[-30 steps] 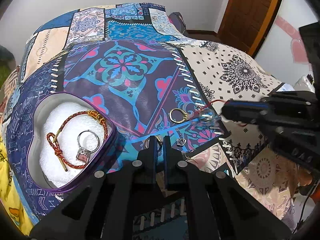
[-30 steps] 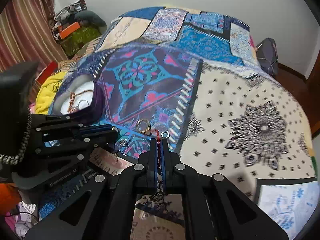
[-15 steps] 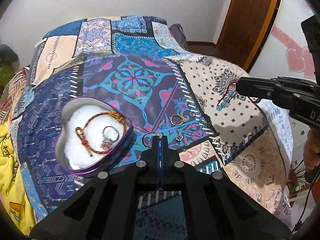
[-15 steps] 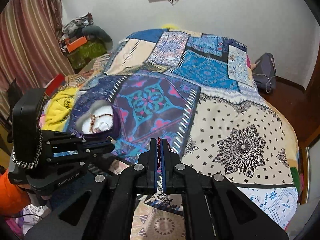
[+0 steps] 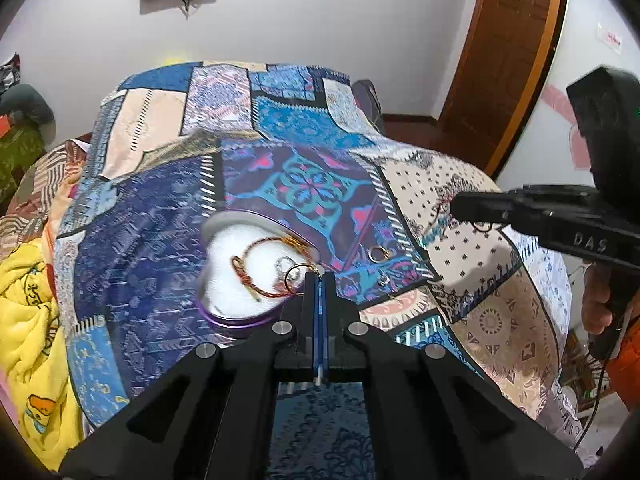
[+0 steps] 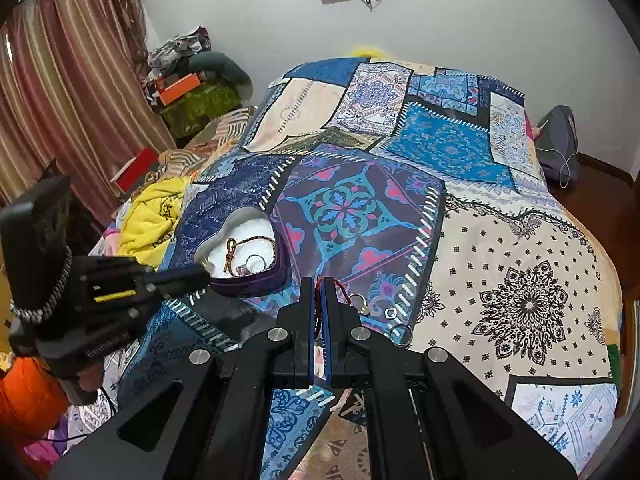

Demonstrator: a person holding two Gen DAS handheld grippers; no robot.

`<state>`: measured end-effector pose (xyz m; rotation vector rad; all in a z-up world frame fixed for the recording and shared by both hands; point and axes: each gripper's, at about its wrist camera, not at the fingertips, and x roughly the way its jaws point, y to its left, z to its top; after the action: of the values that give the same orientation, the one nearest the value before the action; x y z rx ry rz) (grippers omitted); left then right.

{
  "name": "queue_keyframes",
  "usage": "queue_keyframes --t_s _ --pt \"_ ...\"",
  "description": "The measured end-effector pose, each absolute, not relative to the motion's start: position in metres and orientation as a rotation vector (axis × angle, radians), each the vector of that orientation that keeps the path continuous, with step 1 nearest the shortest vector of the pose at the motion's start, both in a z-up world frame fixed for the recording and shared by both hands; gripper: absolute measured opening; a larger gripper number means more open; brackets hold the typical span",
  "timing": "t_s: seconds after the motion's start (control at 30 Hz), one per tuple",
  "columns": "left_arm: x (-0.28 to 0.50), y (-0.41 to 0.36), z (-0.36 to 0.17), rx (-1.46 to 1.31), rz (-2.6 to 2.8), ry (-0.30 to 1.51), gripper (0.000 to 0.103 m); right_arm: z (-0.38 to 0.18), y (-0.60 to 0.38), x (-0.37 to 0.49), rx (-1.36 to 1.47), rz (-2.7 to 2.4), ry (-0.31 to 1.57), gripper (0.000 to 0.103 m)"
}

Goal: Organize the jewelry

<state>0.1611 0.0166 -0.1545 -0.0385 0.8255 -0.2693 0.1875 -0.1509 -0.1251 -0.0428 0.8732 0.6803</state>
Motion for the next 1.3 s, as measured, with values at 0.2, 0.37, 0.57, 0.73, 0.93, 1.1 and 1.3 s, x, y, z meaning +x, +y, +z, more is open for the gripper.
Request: queue_keyframes --t_s 0.2,0.37,0.57,0.73,0.93,1.1,1.3 --pt "0.159 0.035 -0.149 -0.055 -0.255 0.798 0.0 -0.115 -0.14 0.185 -0.064 0.679 0.848 0.003" --pt "0.161 0.05 -0.148 -0.062 -0.241 0.795 0.0 -0.108 -0.123 0.187 -0.068 0.701 0.821 0.003" --pt "0.169 0.061 -0.15 -0.074 -0.238 0.806 0.0 -0.106 -0.095 0.194 -0.072 0.75 0.806 0.003" --pt "0.176 0.063 -0.155 -0.083 -0.255 0.823 0.0 -0.108 -0.073 0.203 -0.071 0.792 0.811 0.003" --pt "0.183 0.059 -0.167 -0.082 -0.266 0.853 0.0 -0.118 -0.049 0.213 -0.089 0.823 0.846 0.003" --pt "0.189 0.061 -0.175 -0.088 -0.27 0.873 0.0 -0.126 -0.033 0.22 -0.115 0.844 0.872 0.003" --pt "0.194 0.064 -0.18 -0.093 -0.266 0.888 0.0 -0.135 -0.023 0.224 -0.148 0.853 0.89 0.003"
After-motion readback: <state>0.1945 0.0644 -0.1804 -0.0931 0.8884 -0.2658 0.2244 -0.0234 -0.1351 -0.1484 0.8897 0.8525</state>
